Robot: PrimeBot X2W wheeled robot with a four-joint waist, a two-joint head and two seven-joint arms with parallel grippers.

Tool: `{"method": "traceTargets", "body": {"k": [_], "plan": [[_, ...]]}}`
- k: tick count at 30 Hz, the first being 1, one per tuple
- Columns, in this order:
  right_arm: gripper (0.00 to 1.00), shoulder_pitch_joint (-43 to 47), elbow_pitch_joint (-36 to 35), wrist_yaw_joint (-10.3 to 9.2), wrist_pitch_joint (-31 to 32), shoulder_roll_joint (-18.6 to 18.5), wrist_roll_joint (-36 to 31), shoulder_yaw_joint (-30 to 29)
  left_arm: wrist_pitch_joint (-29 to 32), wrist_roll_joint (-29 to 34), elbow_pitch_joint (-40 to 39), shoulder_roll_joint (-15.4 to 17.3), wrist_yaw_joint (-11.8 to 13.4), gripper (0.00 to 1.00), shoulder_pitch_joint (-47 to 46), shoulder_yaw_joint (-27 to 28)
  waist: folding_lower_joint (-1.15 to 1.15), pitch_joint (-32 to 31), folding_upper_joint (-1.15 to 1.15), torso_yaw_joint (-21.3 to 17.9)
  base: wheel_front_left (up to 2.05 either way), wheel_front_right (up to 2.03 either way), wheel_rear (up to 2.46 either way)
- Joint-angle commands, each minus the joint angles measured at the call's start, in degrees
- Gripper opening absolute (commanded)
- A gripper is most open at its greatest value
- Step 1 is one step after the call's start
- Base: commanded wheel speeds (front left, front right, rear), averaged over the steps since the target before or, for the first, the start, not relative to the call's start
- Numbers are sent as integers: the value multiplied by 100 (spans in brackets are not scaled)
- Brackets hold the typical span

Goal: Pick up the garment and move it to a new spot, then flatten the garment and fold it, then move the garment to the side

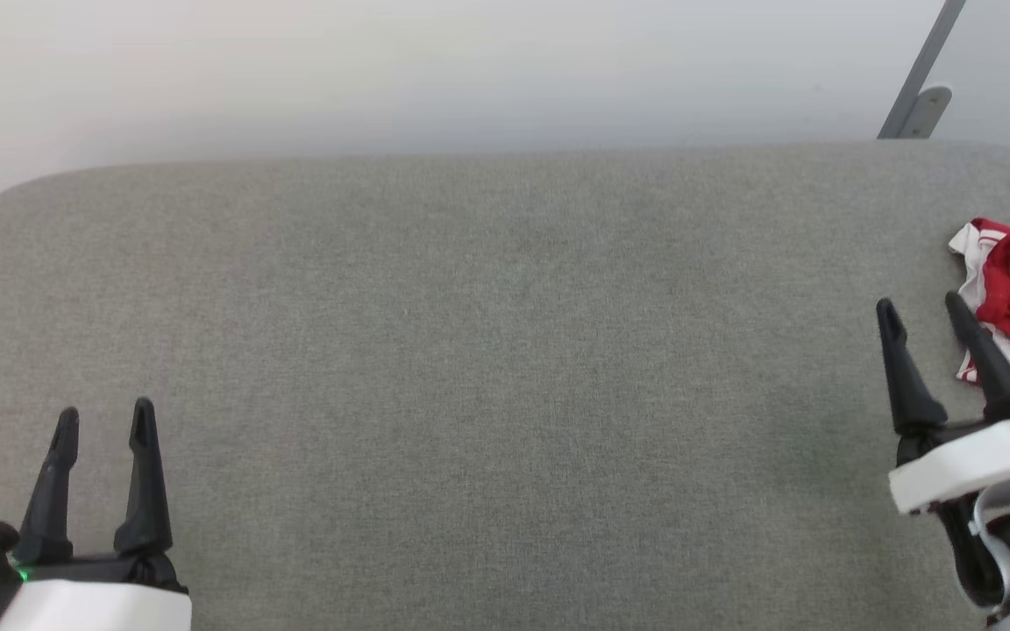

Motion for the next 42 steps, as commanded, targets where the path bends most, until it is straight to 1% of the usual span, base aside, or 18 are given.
{"method": "traceTargets", "body": {"k": [1, 11, 19, 30, 42], "plan": [[100, 90, -58, -13, -30, 45, -22, -11, -25, -27, 0, -3, -9, 100, 82, 13, 0, -56, 0, 10, 0, 0, 0], [100, 828, -490, -13, -183, 271, -180, -194, -25, -217, 152, 85, -9, 100, 485, -115, 0, -347, 0, 5, 0, 0, 0], [100, 1271, -714, -13, -245, 535, -302, -286, -24, -249, 233, 83, -9, 100, 605, -166, 0, -420, 0, -29, 0, 0, 0], [100, 1516, -857, -13, -257, 700, -440, -379, -25, -309, 297, 54, -9, 100, 611, -200, 0, -416, 0, -62, 0, 0, 0], [100, 1603, -959, -13, -261, 786, -520, -436, -25, -348, 274, -14, -9, 100, 581, -159, 0, -403, 0, -42, 0, 0, 0]]}}
